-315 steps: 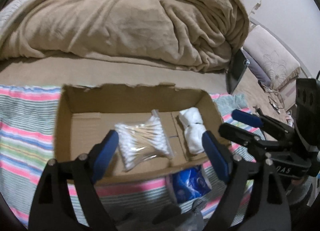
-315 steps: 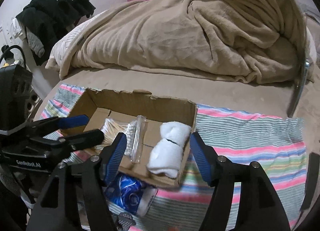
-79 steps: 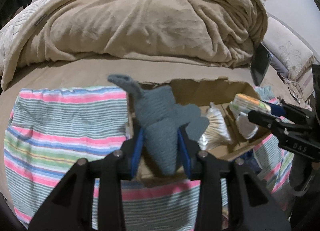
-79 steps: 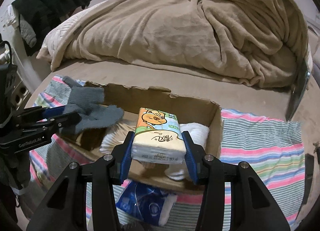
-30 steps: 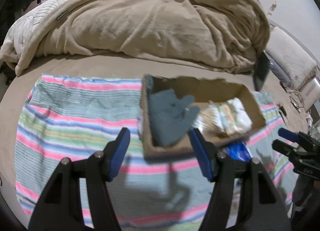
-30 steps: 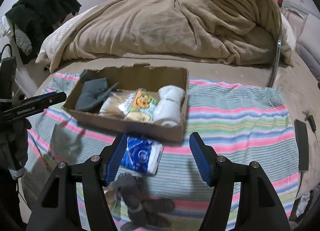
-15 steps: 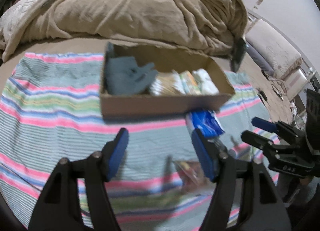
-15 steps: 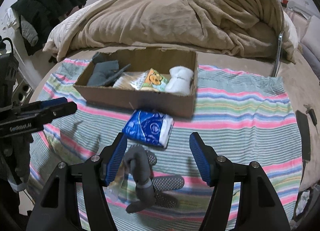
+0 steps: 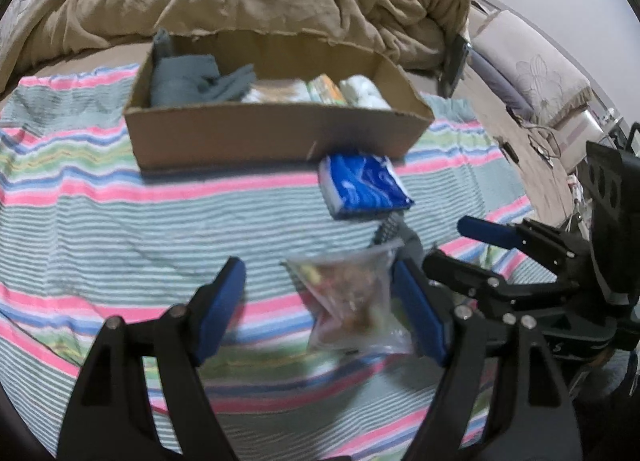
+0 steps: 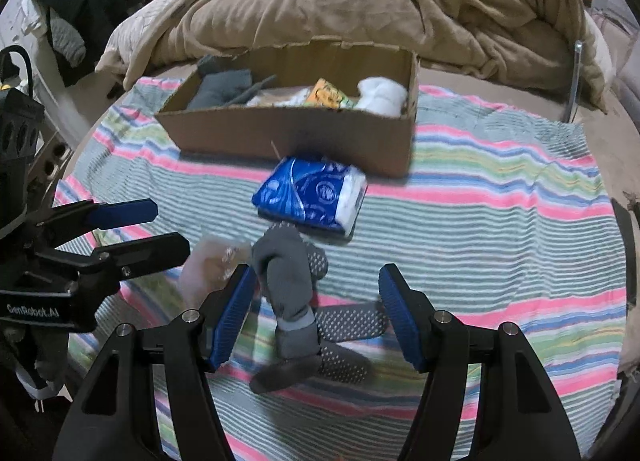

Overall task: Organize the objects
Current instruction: 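Grasp the snack bag with the left tool while the right tool grasps the grey dotted socks, then carry the snack bag and grey socks over the box and lower them in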

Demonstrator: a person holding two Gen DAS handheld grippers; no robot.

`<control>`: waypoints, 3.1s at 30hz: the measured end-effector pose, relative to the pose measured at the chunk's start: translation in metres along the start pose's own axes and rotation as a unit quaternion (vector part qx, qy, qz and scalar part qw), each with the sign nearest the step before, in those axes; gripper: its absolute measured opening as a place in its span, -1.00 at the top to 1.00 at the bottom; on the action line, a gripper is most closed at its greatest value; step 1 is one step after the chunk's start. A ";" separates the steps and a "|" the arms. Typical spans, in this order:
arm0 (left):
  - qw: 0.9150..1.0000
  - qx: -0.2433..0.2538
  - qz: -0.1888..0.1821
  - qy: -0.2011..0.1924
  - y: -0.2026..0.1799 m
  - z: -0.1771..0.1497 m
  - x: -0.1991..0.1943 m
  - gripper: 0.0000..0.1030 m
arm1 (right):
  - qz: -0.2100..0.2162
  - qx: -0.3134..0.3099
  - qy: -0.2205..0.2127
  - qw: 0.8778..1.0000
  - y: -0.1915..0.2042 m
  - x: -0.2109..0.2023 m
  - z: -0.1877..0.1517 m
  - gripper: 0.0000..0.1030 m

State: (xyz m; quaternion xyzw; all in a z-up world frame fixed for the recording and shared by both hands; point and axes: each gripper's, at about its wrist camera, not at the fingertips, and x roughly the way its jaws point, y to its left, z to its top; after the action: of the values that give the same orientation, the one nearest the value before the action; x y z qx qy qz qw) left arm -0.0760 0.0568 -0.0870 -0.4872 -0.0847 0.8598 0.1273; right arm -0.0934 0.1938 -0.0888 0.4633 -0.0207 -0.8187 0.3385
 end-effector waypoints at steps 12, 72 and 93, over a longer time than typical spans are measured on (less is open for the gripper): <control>0.999 -0.008 -0.015 0.034 -0.002 -0.019 0.022 -0.53 | 0.011 0.001 0.028 1.000 0.000 0.018 -0.014 -0.30; 0.997 -0.007 -0.020 -0.073 0.021 0.032 -0.046 0.13 | 0.017 -0.014 -0.078 0.997 0.000 -0.048 0.058 0.49; 0.992 -0.005 0.005 -0.128 0.050 0.096 -0.059 0.13 | 0.005 -0.026 -0.101 0.995 -0.011 -0.033 0.111 0.49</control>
State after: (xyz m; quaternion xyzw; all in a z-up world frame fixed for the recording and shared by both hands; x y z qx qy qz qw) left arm -0.1358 -0.0112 -0.0035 -0.3744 -0.1025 0.9152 0.1085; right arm -0.1731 0.1901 -0.0047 0.3694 -0.0358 -0.8598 0.3507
